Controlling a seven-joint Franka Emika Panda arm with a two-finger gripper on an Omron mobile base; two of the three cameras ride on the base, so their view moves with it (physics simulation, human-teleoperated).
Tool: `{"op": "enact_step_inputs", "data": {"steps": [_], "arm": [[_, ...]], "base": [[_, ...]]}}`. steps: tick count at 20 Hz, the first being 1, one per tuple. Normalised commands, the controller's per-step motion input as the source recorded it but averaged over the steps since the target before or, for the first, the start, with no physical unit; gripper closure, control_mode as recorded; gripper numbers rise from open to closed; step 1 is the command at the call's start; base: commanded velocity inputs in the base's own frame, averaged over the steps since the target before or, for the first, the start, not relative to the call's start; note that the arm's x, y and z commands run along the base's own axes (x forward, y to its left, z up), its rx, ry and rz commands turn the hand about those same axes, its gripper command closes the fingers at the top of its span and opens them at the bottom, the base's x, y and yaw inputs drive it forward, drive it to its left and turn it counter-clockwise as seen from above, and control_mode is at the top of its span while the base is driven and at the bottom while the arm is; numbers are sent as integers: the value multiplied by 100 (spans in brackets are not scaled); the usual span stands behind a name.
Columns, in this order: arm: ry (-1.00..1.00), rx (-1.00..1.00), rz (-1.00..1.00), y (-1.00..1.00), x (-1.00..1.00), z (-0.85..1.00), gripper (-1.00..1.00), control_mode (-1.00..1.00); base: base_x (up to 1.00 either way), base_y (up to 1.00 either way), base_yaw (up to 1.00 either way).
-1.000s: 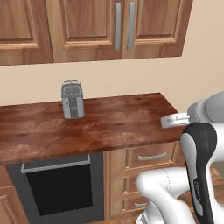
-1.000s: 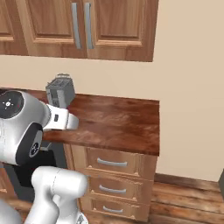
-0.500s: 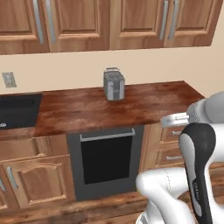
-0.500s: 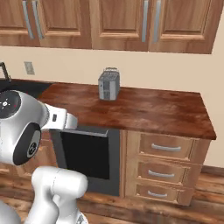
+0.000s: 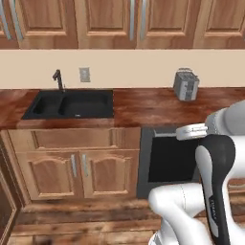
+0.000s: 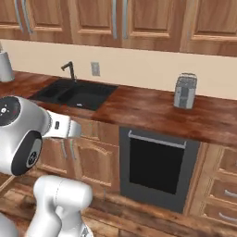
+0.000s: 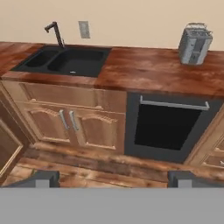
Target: Navigate to the microwave.
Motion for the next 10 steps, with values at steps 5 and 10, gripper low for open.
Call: {"op": "enact_step_inputs", "data": {"steps": [5, 10], "arm": [[0, 0, 0, 0, 0, 0, -100, 100], [0, 0, 0, 0, 0, 0, -100, 100]], "base": [[-2, 64, 85], [0, 0, 100]]}}
